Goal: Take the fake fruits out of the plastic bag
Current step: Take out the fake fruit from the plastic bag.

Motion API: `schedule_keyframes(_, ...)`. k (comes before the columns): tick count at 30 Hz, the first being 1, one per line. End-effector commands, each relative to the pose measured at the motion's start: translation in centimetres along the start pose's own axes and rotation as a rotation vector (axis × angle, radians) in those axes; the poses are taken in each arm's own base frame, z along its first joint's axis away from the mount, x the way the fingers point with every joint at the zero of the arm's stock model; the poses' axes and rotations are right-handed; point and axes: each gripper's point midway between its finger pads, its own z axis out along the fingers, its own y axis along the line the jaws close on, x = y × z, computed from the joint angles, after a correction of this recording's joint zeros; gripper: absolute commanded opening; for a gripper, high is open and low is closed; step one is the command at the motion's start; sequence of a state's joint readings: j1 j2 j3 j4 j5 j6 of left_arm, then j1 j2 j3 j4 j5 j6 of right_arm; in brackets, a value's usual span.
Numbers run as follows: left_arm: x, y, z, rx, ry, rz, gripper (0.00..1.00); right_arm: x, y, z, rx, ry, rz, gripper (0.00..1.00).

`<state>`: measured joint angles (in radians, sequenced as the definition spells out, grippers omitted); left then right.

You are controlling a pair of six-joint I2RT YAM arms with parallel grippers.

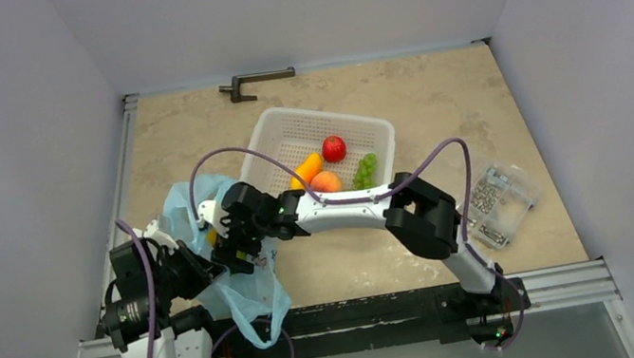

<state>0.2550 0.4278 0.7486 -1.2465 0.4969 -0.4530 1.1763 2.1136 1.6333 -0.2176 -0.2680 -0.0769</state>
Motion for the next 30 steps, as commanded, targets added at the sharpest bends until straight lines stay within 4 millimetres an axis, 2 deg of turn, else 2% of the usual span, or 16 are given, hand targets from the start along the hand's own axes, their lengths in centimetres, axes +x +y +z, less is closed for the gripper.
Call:
schedule_keyframes(1,-1.8,-0.5,0.2,0.021,-0.074,0.018,0.00,1.3,2.2,1.8,-0.044,0.020,-0.063,0.88)
schedule_keyframes(8,-1.8,-0.4,0.4,0.015,-0.063,0.010,0.00,3.6,1.1,3.8,0.019,0.051,-0.053,0.88)
schedule_keyframes(15,-1.8,-0.3,0.5,0.012,-0.057,0.007,0.00,4.2,-0.6,4.7,0.117,0.047,-0.033,0.86)
schedule_keyframes(20,-1.8,-0.2,0.5,0.008,-0.054,0.003,0.00,1.8,-0.3,3.8,0.115,-0.015,-0.022,0.67)
schedule_keyframes(23,-1.7,-0.2,0.6,0.007,-0.051,0.002,0.00,-0.8,0.3,1.9,0.112,-0.105,0.007,0.55)
schedule_keyframes(25,-1.8,-0.2,0.6,0.007,-0.051,0.003,0.00,-2.3,-0.2,0.7,0.151,-0.153,0.008,0.47)
schedule_keyframes(28,-1.7,-0.2,0.6,0.007,-0.050,0.002,0.00,-4.0,-0.9,-1.2,0.212,-0.209,0.032,0.40)
schedule_keyframes(30,-1.7,-0.2,0.5,0.007,-0.050,0.003,0.00,-4.4,-1.2,-2.2,0.244,-0.233,0.043,0.32)
